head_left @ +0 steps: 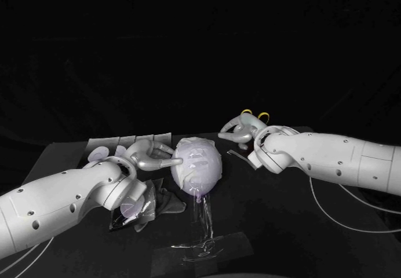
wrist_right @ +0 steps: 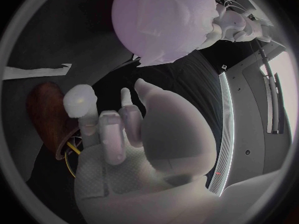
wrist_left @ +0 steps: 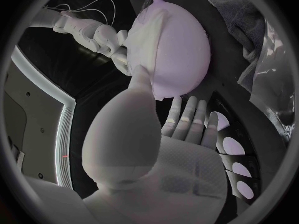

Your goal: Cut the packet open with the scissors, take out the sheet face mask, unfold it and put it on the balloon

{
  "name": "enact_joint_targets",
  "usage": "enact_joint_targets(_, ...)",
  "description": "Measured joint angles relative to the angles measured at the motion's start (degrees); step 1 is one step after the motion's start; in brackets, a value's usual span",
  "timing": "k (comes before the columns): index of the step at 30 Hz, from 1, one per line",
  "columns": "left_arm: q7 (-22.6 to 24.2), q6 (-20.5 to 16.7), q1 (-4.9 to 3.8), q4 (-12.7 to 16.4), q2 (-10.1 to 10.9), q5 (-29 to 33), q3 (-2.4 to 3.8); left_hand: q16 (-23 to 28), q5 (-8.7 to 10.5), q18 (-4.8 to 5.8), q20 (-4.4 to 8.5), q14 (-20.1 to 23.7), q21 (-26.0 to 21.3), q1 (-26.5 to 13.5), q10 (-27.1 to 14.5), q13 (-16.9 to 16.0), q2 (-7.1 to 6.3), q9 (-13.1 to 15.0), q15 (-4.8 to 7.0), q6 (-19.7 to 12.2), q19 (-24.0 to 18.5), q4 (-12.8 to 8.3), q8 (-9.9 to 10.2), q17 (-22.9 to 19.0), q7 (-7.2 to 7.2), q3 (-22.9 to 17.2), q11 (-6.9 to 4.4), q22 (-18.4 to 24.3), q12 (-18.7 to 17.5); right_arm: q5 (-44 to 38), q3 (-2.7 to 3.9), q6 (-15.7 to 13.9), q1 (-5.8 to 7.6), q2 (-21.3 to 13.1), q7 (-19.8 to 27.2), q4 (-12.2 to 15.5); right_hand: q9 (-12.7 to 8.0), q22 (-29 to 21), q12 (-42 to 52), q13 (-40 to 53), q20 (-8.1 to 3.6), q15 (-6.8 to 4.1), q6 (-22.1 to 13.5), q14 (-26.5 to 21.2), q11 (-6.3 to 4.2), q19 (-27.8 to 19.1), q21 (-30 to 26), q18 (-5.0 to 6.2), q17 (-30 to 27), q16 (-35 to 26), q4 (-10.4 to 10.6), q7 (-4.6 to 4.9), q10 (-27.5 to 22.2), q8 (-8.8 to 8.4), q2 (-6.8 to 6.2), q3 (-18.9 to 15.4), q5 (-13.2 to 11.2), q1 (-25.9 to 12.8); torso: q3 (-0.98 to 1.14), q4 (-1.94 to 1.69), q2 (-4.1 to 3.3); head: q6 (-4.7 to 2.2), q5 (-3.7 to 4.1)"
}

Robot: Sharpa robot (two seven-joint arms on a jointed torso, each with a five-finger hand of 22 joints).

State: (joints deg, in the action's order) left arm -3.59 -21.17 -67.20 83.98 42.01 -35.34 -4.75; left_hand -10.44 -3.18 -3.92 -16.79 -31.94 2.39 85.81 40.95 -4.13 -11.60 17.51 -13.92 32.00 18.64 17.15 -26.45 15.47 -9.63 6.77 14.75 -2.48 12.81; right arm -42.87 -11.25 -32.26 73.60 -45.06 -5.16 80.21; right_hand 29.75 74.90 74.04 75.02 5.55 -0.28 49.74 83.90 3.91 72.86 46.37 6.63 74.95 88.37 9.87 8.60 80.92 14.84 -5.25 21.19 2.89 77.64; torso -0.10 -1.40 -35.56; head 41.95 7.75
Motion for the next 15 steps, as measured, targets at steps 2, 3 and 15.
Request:
enact_joint_targets(2, 0.92, 0.51, 0.01, 0.46, 0.75, 0.82, 0.00, 0.00, 0.00, 0.00, 0.00, 0.01, 0.00, 0.40, -0.12, 0.00, 1.14, 0.00, -0.02, -0.31, 0.00, -0.05, -0.30, -0.13, 0.11, -1.02, 0.12, 0.00, 0.37, 0.59, -0.04, -1.37, -0.31, -1.21, 2.16, 1.89, -0.33, -1.44, -6.24, -0.91, 0.39, 0.39, 0.02, 0.20, 0.15, -4.43, -8.78, 1.56, 0.00, -2.30, -0.10, 0.02, -3.88, -0.64, -0.04, 0.10, 0.00, 0.04, -0.02, 0.03, 0.06, 0.06, -0.09)
enact_joint_targets(3, 1.47, 0.79, 0.01, 0.70, 1.20, 1.32, 0.00, -0.08, 0.00, 0.00, 0.00, 0.01, 0.00, 0.63, -0.31, 0.00, 1.39, 0.00, -0.02, -0.31, 0.00, -0.03, -0.43, -0.14, 0.11, -1.49, 0.10, 0.00, 0.47, 0.99, -0.06, -2.20, -0.51, -1.84, 3.64, 2.92, -0.49, -3.31, -11.71, -4.32, 0.72, 0.87, 0.11, -0.84, 0.46, -7.91, -14.76, 2.31, -0.07, -4.20, -0.30, 0.16, -7.60, -0.96, -0.26, 0.25, 0.00, 0.27, -0.02, 0.05, 0.10, 0.08, -0.16)
enact_joint_targets(15, 7.57, 2.14, 0.08, 3.13, 6.11, 6.53, -0.01, -2.64, 0.00, 0.00, 0.06, -2.29, 0.52, 6.06, -0.01, 0.00, 7.65, -0.17, 0.49, 1.46, 0.35, -1.33, -3.29, 0.15, -0.09, -7.85, -0.39, -0.23, 2.99, 3.50, -0.17, -7.37, -3.35, -6.75, 18.16, 10.50, -1.45, -14.37, -50.91, -39.40, 3.70, 2.82, 1.26, -26.19, 2.21, -20.21, -32.40, 3.11, -34.85, -39.64, -2.49, 1.56, -21.42, -2.08, -1.56, 5.98, 0.09, 4.12, -0.37, 0.19, 0.49, 0.97, -1.69)
